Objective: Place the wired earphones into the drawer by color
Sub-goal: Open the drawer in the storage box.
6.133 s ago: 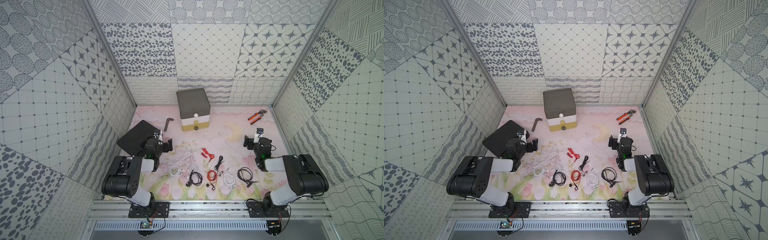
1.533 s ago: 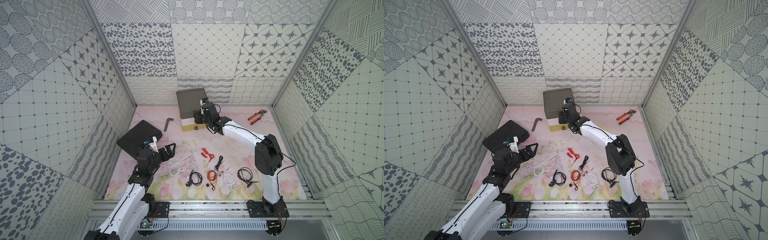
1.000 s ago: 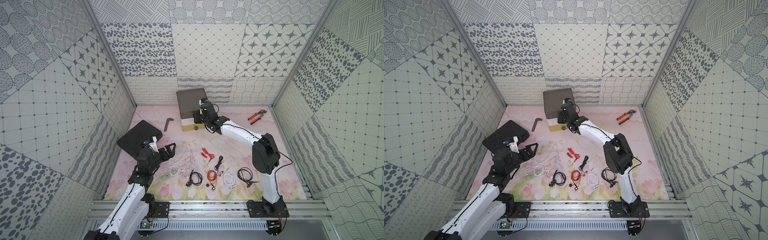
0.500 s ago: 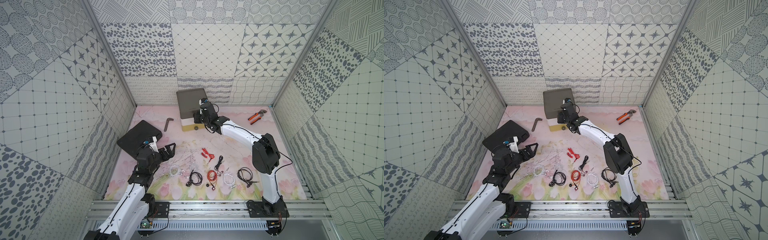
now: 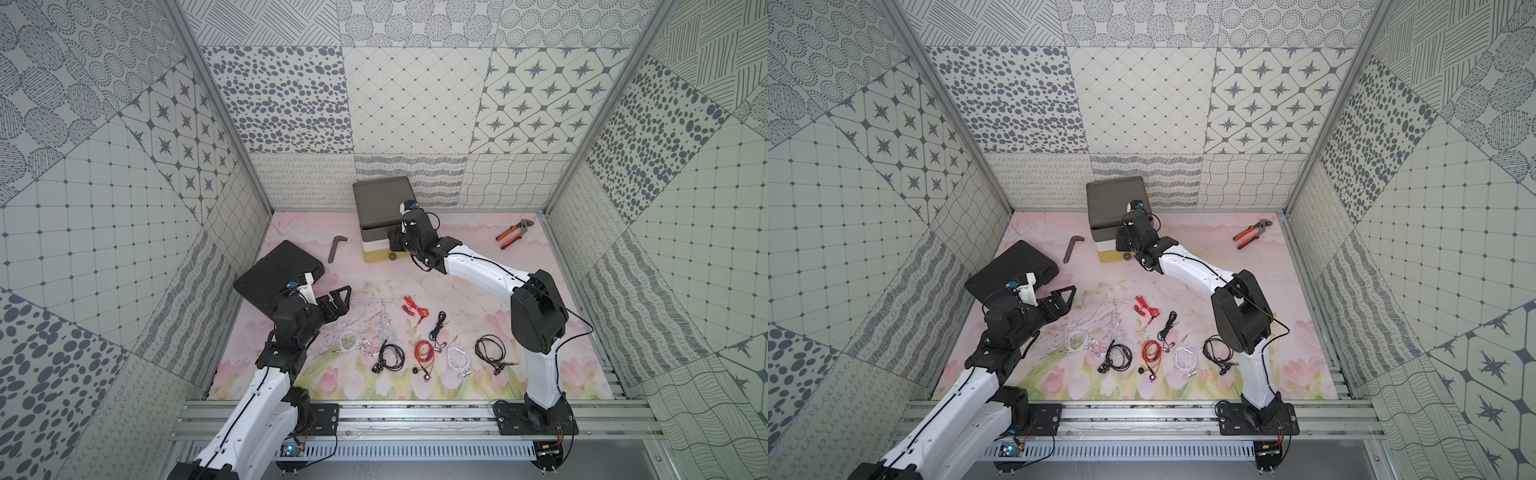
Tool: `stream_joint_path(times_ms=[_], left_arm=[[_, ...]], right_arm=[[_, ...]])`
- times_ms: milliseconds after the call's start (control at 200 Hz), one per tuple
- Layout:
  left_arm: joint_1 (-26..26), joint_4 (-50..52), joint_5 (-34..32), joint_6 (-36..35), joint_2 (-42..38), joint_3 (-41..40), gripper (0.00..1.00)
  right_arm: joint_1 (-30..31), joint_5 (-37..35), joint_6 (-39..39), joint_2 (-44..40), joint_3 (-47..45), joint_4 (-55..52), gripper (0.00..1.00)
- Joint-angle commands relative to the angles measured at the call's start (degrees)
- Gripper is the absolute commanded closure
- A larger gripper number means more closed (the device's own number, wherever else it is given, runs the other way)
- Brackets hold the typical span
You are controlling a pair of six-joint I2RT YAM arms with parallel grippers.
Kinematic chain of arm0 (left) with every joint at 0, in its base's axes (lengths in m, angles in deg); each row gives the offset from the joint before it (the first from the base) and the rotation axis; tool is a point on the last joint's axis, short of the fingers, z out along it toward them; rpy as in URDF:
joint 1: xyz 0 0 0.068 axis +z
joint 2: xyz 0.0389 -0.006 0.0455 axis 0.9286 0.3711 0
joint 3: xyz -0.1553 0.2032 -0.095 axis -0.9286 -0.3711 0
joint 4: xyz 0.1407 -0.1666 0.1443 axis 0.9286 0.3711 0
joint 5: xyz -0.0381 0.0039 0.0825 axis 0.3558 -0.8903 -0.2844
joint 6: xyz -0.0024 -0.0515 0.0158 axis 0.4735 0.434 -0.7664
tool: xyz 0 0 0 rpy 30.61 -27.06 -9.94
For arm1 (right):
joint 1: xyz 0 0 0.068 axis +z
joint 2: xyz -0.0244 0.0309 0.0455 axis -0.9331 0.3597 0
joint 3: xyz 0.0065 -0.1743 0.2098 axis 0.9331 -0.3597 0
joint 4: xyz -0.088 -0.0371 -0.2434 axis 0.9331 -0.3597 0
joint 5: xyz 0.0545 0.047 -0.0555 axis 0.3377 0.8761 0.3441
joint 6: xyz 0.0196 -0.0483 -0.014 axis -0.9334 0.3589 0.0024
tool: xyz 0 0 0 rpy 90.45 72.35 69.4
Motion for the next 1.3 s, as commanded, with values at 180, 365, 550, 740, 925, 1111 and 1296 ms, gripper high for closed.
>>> stream_joint_path(times_ms=[180,365,550,740,925,1111,1296], left_arm=[[-0.1,-1.5,-0.2,-1.3,-0.9,0.5,0.01],[-0.1,-1.4,-0.3,-1.3,-1.3,0.5,0.01],[-0.2,-1.2,-0.4,-1.2,-1.5,0.5,0.01],[-0.2,-1.3,-0.3,-1.0,-1.6,0.5,0.01],[-0.2,-1.3,-0.2,-1.1,-1.7,0.5,0.01],[-0.2,-1.1,-0.2,-1.1,-2.0,0.4,0.01],[-0.3,-1.1,-0.2,-1.1,-2.0,0.4,0.01]], right_arm=[[1.1,-2.1,-1.2,-6.8,-6.6,1.6,0.71],[1.8,-2.4,-1.2,-9.6,-10.0,2.0,0.72],[2.8,-2.8,-1.3,-11.9,-12.8,1.9,0.72],[3.7,-3.2,-1.6,-13.9,-14.9,1.9,0.72],[4.1,-3.4,-1.9,-16.1,-17.4,1.8,0.72],[4.7,-3.5,-2.4,-17.9,-19.9,1.9,0.72],[5.2,-3.8,-2.6,-19.1,-21.3,1.9,0.72]])
